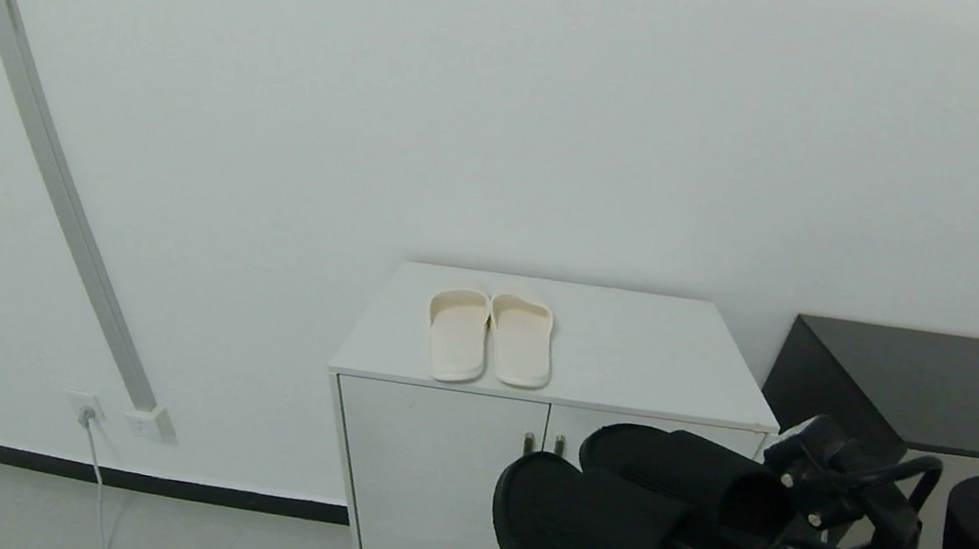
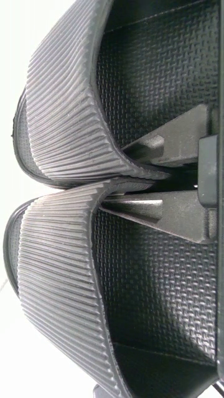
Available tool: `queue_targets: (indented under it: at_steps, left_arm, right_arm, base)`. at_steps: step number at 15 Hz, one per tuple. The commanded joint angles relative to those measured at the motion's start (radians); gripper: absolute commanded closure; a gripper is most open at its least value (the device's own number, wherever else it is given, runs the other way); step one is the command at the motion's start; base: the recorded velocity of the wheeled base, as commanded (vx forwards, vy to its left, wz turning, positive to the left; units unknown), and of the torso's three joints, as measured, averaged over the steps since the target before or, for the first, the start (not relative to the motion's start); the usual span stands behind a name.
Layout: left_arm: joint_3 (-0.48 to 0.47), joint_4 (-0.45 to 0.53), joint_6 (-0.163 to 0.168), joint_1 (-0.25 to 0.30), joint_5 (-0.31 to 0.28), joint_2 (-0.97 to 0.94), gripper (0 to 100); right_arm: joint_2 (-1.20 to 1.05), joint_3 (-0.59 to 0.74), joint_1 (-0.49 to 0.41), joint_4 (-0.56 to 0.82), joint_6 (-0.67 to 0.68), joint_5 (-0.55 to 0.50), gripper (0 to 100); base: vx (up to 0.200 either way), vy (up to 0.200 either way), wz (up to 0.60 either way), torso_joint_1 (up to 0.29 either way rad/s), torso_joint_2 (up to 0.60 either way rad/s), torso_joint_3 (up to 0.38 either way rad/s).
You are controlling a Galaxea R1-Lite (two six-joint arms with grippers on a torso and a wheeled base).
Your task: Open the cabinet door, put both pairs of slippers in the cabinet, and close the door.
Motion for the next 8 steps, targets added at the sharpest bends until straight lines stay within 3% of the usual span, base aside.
queue_targets:
  at_steps: [1,4,8]
  left_arm:
    - [0.0,0.0,-0.002,0.001,0.0,0.002,100]
    - [0.001,0.0,0.0,0.001,0.0,0.002,100]
    - [0.001,0.0,0.0,0.001,0.0,0.0,100]
  right_arm:
    - [0.006,0.0,0.0,-0.001,0.0,-0.001,100]
    - [0.009,0.0,0.0,-0.001,0.0,-0.001,100]
    - [0.008,0.0,0.0,-0.001,0.0,-0.001,100]
  base:
    - [0.0,0.0,0.0,0.0,0.0,0.0]
    - [0.0,0.0,0.0,0.0,0.0,0.0]
    - [0.0,0.0,0.0,-0.138,0.32,0.174]
